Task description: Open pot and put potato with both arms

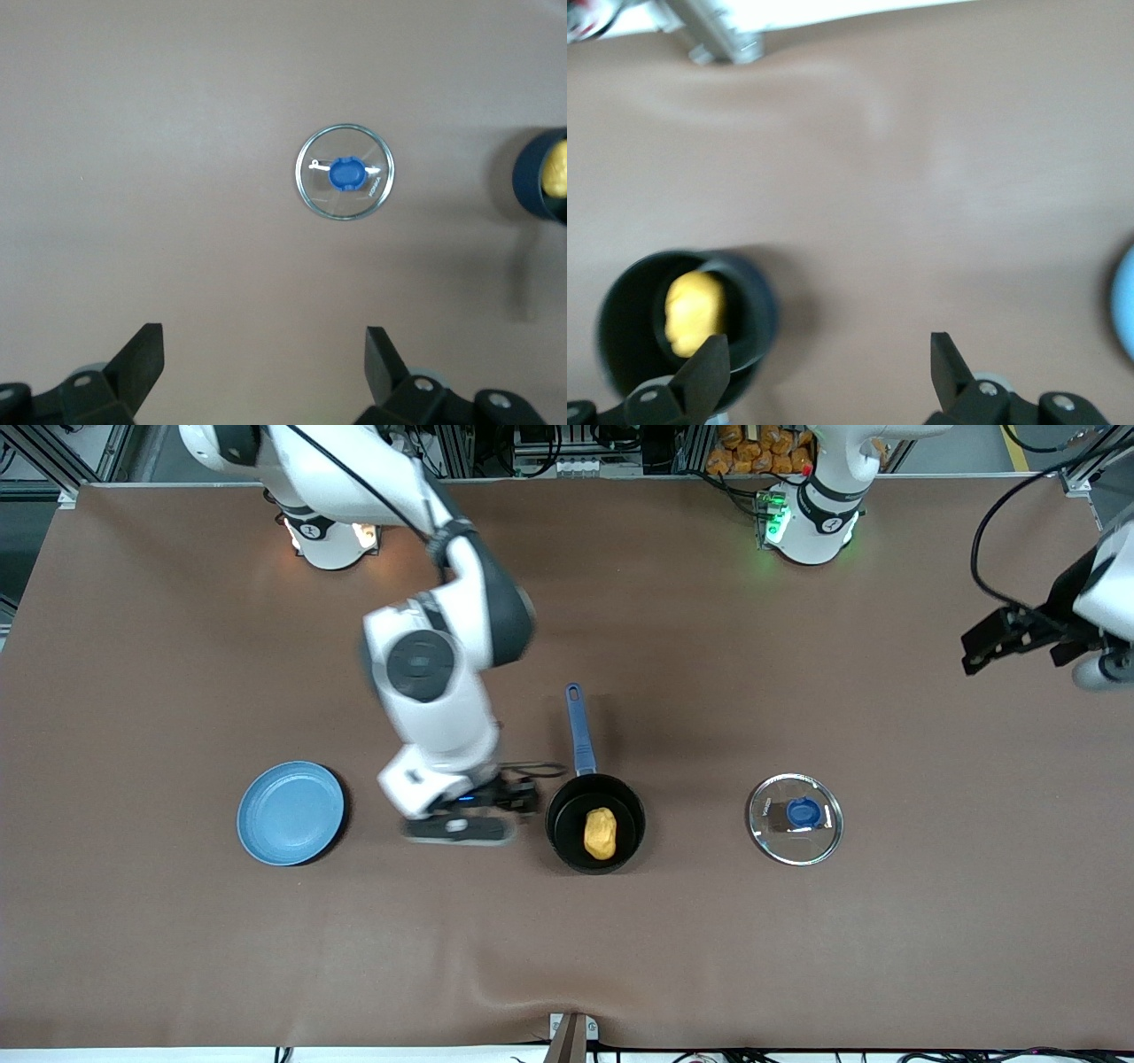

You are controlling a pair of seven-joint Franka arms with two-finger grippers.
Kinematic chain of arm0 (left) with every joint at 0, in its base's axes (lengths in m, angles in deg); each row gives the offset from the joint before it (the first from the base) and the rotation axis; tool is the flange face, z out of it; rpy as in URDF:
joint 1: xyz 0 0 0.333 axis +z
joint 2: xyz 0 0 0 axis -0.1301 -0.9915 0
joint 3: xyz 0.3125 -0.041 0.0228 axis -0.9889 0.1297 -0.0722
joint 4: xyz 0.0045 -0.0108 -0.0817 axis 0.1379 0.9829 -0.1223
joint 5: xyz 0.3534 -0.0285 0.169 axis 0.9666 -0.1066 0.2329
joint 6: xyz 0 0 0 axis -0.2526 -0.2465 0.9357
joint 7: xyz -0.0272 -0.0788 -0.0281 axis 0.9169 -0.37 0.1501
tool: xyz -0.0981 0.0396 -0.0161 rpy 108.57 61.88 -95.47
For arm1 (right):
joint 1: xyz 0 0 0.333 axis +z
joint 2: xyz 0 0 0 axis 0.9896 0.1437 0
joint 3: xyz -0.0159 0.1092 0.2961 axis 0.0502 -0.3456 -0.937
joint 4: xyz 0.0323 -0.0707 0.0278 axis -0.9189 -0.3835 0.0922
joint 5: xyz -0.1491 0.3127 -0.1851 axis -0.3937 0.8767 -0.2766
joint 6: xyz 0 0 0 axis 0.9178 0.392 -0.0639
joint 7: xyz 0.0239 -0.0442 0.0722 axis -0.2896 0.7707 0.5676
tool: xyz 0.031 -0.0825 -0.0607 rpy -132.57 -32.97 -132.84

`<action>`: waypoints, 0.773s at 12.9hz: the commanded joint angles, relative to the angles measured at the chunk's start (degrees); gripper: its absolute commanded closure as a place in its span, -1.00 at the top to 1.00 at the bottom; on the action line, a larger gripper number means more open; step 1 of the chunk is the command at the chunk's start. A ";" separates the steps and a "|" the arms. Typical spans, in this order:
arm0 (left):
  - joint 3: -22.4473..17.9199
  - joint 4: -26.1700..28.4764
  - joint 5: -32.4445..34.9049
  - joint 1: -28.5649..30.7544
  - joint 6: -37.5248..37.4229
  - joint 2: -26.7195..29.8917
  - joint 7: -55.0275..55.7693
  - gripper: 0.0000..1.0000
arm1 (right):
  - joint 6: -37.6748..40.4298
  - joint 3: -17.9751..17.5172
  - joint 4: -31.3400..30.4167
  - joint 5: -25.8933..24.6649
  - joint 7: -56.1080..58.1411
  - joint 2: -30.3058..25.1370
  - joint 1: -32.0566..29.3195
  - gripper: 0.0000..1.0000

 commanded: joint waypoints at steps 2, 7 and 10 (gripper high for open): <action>0.70 5.94 -7.61 4.11 3.01 4.41 -3.19 1.00 | 10.56 1.19 -1.62 -0.42 7.09 -7.45 -6.07 1.00; 0.52 11.57 -7.10 5.08 6.01 6.35 -2.23 1.00 | 13.49 2.94 -13.12 -3.92 14.15 -19.49 -8.20 1.00; 0.43 11.76 -6.05 5.26 6.45 6.18 -2.40 1.00 | 9.82 2.94 -22.68 -8.23 14.34 -27.39 -7.59 1.00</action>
